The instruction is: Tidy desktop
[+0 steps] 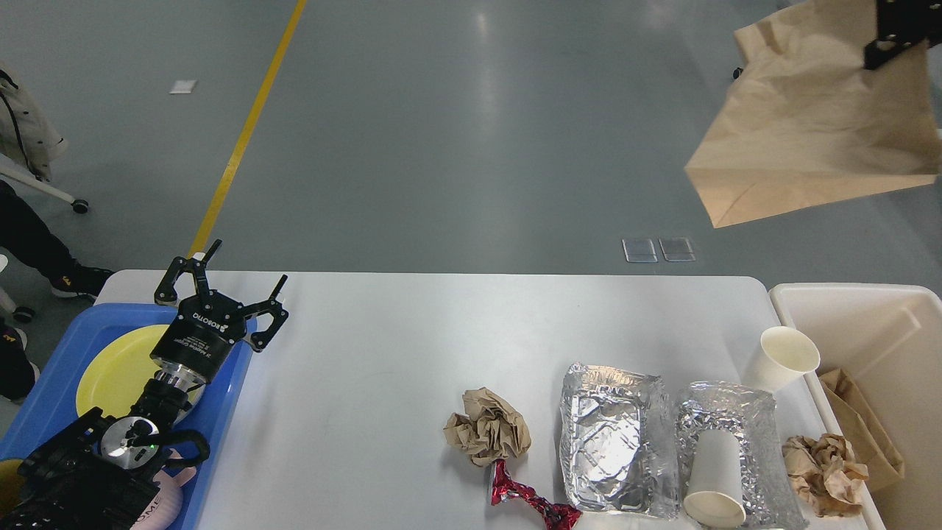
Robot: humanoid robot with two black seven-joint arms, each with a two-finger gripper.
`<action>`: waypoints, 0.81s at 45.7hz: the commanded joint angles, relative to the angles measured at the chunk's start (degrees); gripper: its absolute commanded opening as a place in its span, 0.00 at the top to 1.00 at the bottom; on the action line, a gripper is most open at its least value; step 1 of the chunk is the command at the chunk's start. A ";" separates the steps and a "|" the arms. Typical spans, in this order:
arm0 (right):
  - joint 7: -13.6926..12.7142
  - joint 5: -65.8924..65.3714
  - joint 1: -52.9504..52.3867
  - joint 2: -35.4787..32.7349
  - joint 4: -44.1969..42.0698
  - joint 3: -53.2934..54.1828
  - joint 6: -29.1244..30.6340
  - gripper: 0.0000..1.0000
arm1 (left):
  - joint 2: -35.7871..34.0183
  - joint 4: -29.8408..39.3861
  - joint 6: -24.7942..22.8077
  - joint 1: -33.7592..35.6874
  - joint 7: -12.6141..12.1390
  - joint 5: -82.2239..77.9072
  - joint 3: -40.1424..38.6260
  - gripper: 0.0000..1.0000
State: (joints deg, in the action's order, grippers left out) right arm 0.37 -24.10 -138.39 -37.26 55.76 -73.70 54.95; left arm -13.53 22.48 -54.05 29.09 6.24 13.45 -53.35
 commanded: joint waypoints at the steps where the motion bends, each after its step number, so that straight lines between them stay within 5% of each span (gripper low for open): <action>1: 0.42 -7.09 15.57 -8.52 -10.04 0.14 -8.87 1.00 | 0.00 0.02 0.00 0.00 0.00 0.00 0.00 0.01; 14: 0.69 -1.58 62.85 -8.63 -22.35 6.11 -43.34 1.00 | 0.09 0.02 0.00 0.00 0.00 0.00 0.00 0.01; 21: 0.60 7.66 81.85 -1.60 -31.66 11.91 -45.20 1.00 | 0.09 0.02 0.00 0.00 0.00 0.00 0.00 0.01; 27: 0.68 8.02 86.44 -0.19 -34.40 16.21 -46.08 1.00 | 0.00 0.02 0.00 0.00 0.00 0.00 0.00 0.01; 28: 0.68 7.93 86.71 -0.10 -34.40 16.92 -46.34 0.93 | 0.09 -0.07 0.00 0.00 0.00 0.00 0.00 0.01; 29: 0.68 8.02 86.88 -0.10 -34.40 17.45 -46.51 0.74 | 0.09 0.02 0.00 0.00 0.00 0.00 0.00 0.01; 30: 0.68 8.19 86.88 0.08 -34.40 18.50 -46.95 0.01 | 0.09 0.02 0.00 0.00 0.00 0.00 0.00 0.01; 37: 0.77 8.46 86.62 1.48 -33.97 18.95 -46.43 0.00 | 0.09 0.02 0.00 0.00 0.00 0.00 0.00 0.01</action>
State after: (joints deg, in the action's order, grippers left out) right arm 1.10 -15.76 -51.58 -36.69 21.35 -55.19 8.21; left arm -13.45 22.50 -54.05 29.10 6.24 13.45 -53.35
